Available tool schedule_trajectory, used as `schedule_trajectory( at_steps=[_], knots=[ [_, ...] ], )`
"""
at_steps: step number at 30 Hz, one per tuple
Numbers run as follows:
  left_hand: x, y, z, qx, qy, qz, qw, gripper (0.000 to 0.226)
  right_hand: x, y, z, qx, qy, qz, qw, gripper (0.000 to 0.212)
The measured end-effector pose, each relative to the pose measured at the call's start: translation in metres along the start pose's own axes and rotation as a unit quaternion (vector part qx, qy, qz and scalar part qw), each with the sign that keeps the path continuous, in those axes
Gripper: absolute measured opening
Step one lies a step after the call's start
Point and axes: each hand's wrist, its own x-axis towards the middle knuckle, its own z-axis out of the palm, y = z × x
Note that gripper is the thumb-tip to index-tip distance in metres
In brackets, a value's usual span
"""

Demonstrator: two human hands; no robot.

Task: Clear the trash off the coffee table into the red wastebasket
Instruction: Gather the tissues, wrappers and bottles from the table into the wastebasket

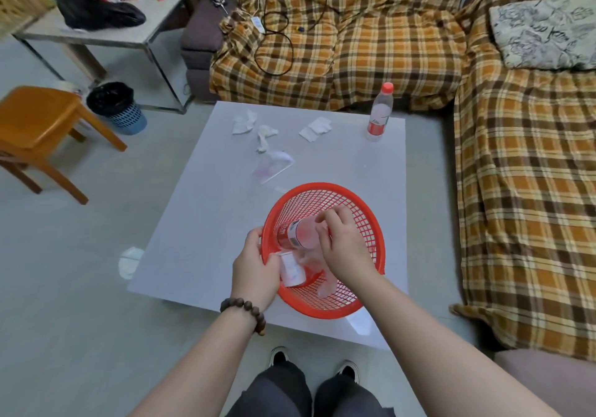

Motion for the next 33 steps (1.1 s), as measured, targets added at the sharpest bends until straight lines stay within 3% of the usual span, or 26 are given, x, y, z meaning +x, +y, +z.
schedule_trajectory(
  at_steps=[4,8,11,16,23,29,33],
  knots=[
    [0.0,-0.004,-0.016,-0.004,0.035,-0.02,0.999,0.038,0.005,0.004,0.006,-0.054,-0.043,0.011,0.998,0.025],
    [0.005,-0.014,-0.034,-0.018,0.068,-0.07,0.995,0.033,0.004,0.003,0.01,-0.025,-0.056,0.01,0.998,0.05],
    [0.008,-0.023,-0.044,-0.029,0.088,-0.105,0.99,0.037,0.001,0.011,0.015,-0.017,-0.078,0.03,0.996,0.058],
    [0.01,-0.045,-0.062,-0.025,0.133,-0.143,0.98,0.04,-0.009,0.055,0.023,-0.045,-0.088,0.106,0.989,0.054],
    [0.026,-0.08,-0.066,-0.11,0.163,-0.182,0.964,0.046,-0.022,0.162,0.058,-0.117,-0.159,0.252,0.947,0.057],
    [0.037,-0.103,-0.068,-0.114,0.171,-0.185,0.961,0.052,-0.02,0.217,0.117,-0.188,-0.251,0.234,0.92,0.06],
    [0.037,-0.11,-0.072,-0.114,0.178,-0.196,0.958,0.054,-0.026,0.229,0.137,-0.277,-0.196,0.159,0.927,0.034]
  ],
)
